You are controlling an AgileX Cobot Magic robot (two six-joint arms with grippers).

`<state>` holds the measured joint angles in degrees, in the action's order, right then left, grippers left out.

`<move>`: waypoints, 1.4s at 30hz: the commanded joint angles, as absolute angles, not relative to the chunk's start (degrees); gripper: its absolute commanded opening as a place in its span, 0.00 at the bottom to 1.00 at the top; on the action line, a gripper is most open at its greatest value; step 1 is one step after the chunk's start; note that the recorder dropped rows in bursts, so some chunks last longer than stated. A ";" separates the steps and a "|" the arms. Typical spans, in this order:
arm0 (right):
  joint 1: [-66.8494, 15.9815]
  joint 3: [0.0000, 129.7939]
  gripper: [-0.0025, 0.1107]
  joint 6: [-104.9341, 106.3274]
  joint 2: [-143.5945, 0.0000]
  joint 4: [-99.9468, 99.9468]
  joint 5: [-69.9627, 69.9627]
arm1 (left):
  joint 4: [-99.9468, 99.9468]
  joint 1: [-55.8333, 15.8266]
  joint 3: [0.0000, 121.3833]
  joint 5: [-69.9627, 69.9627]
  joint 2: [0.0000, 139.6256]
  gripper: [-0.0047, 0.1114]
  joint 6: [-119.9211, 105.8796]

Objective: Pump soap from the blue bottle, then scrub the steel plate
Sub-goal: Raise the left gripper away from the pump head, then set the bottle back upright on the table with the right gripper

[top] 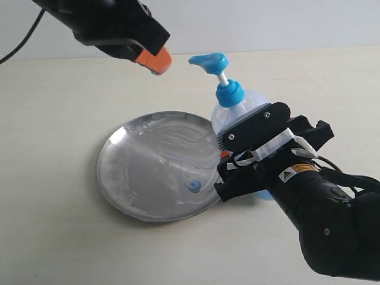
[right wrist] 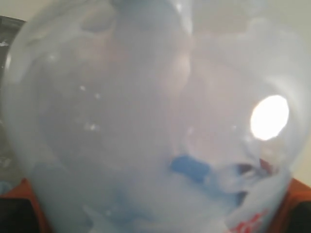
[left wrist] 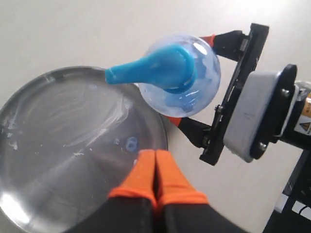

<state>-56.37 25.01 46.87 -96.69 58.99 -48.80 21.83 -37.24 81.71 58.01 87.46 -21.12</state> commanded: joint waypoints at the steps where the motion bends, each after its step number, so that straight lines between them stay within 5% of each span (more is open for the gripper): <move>1: -56.35 25.53 0.02 44.91 -95.65 58.29 -51.96 | 21.94 -37.06 81.95 54.93 83.14 0.04 -20.58; 17: -56.25 25.45 0.02 51.35 -78.58 67.97 -49.57 | 17.87 -37.06 81.70 50.62 69.37 0.04 -14.31; 42: -41.34 12.99 0.02 23.96 -76.60 41.91 -49.17 | -4.79 -37.06 47.87 29.76 43.07 0.04 3.49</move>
<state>-42.96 12.56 24.61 -77.56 45.99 -43.84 0.00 -37.24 49.72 31.11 44.88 -0.58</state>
